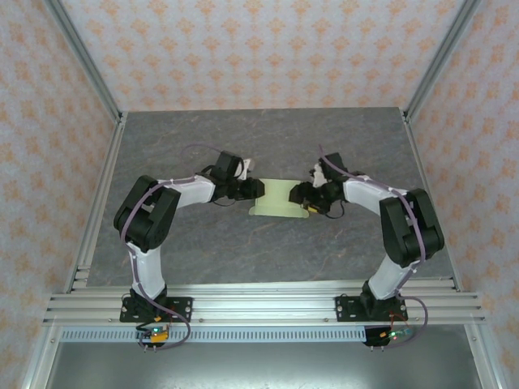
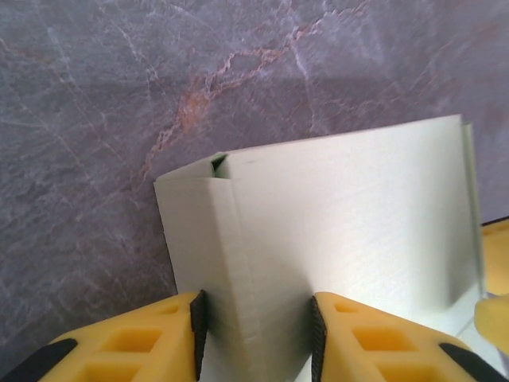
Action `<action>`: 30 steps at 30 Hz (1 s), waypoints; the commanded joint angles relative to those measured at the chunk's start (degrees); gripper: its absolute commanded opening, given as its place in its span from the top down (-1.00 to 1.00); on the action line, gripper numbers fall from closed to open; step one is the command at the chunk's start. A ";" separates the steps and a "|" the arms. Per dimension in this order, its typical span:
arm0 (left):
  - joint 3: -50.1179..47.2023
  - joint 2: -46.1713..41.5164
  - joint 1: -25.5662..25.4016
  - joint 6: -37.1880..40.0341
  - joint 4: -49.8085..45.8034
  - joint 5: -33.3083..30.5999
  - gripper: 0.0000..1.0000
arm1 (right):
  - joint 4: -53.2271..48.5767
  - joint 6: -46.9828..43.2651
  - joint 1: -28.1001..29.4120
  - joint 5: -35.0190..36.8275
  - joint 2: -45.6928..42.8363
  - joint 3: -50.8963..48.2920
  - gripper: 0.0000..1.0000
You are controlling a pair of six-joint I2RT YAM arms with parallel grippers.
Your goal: Fold the paper box
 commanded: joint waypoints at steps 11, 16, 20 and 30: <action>-9.29 7.89 5.83 -0.58 3.22 4.21 0.39 | 12.60 6.56 -4.54 -17.12 3.14 -2.38 -0.58; -12.34 8.41 7.93 -1.78 7.60 5.30 0.43 | 12.78 6.58 -4.62 -17.21 5.52 -1.09 -0.58; -13.79 8.93 8.72 -3.58 11.07 6.23 0.45 | 15.19 8.50 -4.71 -17.80 6.47 -1.82 -0.60; -13.44 11.15 8.96 -5.55 12.10 6.58 0.48 | 32.86 22.50 -3.30 -22.78 9.82 -4.73 -0.52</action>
